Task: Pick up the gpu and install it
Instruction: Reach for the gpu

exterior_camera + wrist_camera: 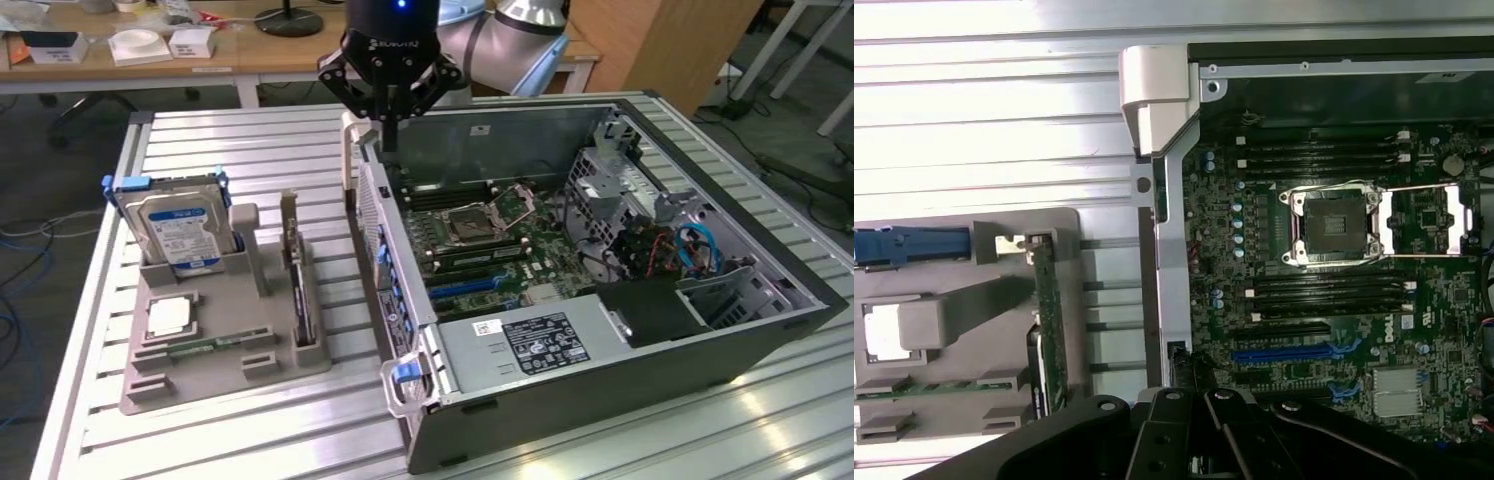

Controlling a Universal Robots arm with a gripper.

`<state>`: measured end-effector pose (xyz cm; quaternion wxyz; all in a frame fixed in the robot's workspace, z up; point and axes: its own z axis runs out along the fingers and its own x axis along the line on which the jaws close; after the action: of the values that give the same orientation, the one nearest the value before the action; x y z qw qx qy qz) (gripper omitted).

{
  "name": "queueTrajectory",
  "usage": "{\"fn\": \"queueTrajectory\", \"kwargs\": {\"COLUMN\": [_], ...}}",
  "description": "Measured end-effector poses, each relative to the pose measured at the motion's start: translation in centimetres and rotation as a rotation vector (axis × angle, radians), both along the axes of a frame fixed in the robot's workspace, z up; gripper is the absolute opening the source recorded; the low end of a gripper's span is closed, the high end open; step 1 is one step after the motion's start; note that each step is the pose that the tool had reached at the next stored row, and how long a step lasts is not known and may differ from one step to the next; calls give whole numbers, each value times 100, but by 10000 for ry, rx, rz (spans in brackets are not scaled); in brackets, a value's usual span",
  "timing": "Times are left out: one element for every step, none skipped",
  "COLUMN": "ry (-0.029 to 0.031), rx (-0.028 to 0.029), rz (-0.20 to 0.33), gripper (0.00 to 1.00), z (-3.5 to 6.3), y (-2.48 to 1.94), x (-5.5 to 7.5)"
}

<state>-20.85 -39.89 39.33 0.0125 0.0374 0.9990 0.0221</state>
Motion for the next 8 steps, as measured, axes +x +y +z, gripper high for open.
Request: {"fn": "queueTrajectory", "kwargs": {"ry": [0, -1, 0, 0, -1, 0, 0, 0], "rx": [1, 1, 1, 1, 1, 1, 0, 0], "rz": [0, 0, 0, 0, 0, 0, 0, 0], "gripper": [13, 13, 13, 13, 13, 13, 13, 13], "z": [0, -1, -1, 0, -1, 0, 0, 0], "y": [0, 0, 0, 0, 0, 0, 0, 0], "x": [-9, -11, -11, -11, -11, -11, -11, -11]}}
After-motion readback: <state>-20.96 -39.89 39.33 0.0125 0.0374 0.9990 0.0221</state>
